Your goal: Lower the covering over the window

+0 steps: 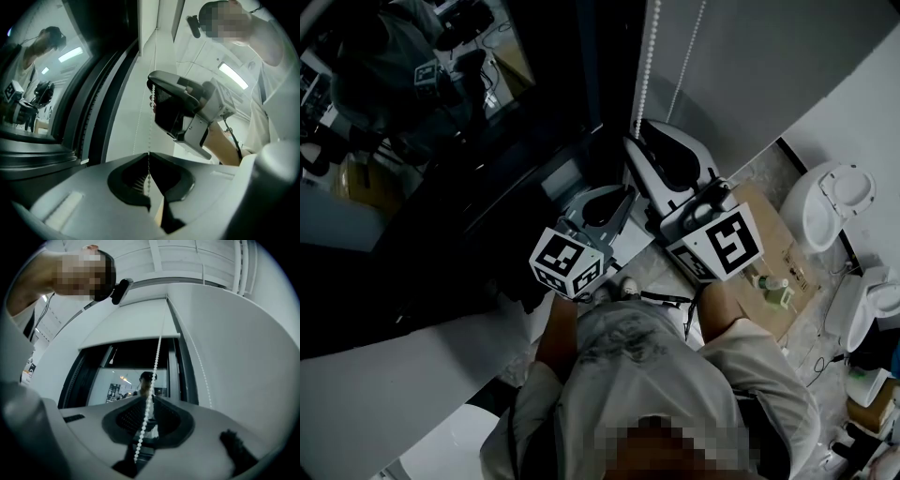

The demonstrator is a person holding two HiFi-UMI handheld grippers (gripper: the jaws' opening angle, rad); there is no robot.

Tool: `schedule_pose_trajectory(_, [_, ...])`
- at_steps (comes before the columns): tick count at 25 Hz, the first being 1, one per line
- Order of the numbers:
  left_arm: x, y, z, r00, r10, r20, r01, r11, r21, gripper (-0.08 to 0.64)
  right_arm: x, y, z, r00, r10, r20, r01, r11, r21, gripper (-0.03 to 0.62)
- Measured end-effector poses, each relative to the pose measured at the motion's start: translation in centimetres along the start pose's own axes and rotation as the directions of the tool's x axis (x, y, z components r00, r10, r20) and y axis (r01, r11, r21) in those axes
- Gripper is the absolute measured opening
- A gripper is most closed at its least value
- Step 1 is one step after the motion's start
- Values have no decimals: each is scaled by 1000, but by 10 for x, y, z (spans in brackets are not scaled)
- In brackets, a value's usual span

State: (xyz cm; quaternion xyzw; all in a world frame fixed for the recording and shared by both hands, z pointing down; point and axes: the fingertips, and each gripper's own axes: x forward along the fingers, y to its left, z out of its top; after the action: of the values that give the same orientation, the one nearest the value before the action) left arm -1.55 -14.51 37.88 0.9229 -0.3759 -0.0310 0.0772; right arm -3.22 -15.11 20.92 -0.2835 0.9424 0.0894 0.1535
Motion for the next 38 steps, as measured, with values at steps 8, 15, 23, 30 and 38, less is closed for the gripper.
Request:
schedule_pose_trajectory(8, [-4, -8, 4, 1000, -21, 6, 21, 1000, 21, 28, 0, 5, 2, 1000, 9, 4, -9, 1000, 0, 23])
schedule_pose_trajectory(15, [-18, -7, 24, 998, -24, 60, 23, 1000, 10, 75, -2, 8, -13, 999, 20, -40, -20, 1000, 4, 21])
schedule_pose_trajectory(23, [-32, 2, 54, 991, 6, 137, -7, 1000, 6, 83, -18, 11, -63, 988, 10, -155, -4, 999, 41, 21])
schedule_pose_trajectory(30, [-33, 9, 65, 987, 15, 158, -15, 1000, -4, 89, -27, 11, -87, 978, 7, -207, 10, 997, 78, 21])
schedule_pose_trajectory(38, [-24, 7, 93, 981, -6, 192, -1, 999, 39, 101, -31, 21, -113, 961, 20, -275, 6, 996, 92, 21])
